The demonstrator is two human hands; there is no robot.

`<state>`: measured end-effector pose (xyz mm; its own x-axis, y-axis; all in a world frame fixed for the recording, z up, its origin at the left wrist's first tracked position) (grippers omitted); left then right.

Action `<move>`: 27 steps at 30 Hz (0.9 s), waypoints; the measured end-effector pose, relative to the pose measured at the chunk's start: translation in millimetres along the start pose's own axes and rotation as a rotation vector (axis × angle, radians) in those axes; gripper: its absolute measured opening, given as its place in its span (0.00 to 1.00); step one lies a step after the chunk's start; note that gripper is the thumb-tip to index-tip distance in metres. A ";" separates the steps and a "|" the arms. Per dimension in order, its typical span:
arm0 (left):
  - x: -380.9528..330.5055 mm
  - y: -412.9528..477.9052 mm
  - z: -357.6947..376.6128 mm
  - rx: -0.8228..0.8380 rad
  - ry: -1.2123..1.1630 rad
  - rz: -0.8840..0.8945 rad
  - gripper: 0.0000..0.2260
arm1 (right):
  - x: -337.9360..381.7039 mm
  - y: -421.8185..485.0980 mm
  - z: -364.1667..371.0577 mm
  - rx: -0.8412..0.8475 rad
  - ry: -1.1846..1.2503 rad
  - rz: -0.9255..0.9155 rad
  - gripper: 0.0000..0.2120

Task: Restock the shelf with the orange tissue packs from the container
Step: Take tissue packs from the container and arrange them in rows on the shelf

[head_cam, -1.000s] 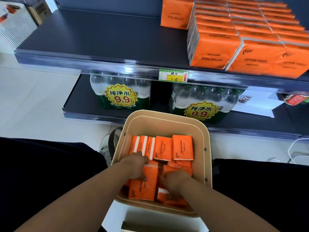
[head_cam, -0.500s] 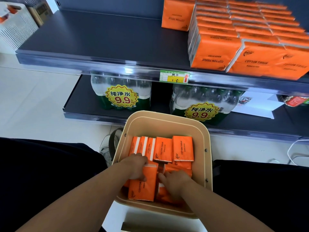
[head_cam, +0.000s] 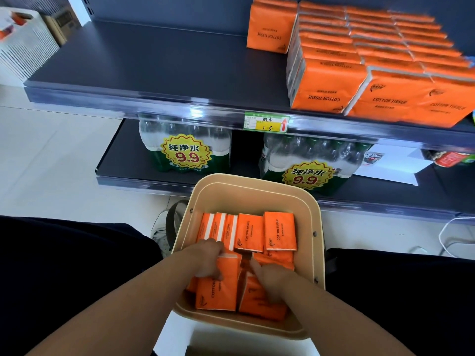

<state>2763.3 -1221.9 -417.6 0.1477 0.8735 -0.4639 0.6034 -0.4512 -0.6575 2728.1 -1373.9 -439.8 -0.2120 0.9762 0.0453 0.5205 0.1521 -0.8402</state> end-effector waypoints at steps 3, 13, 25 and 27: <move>3.9 -2.8 -2.2 0.009 -0.092 -0.012 0.27 | -9.8 -6.5 -13.2 0.006 0.051 -0.005 0.30; 5.3 -14.9 -48.9 -0.007 -0.106 0.012 0.27 | -19.2 -37.3 -83.6 -0.092 0.317 -0.079 0.29; -31.9 -69.2 -171.1 -0.264 -0.526 0.253 0.16 | -42.6 -116.7 -192.7 -0.303 0.767 -0.264 0.26; -39.9 -81.6 -191.1 -0.309 -0.610 0.309 0.20 | -43.5 -136.5 -211.1 -0.343 0.814 -0.316 0.24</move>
<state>2858.0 -1185.0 -232.0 -0.0605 0.4182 -0.9063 0.8105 -0.5094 -0.2892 2840.8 -1404.5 -212.9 0.1916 0.6701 0.7171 0.7804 0.3391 -0.5254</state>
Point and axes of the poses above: each hand's wrist, its own y-axis towards the middle knuckle, its own z-axis out of the palm, x = y × z, the point moved 8 cm from there along y, towards the middle knuckle, and after that the axes turned 12 degrees about z, right-handed, at the moved point
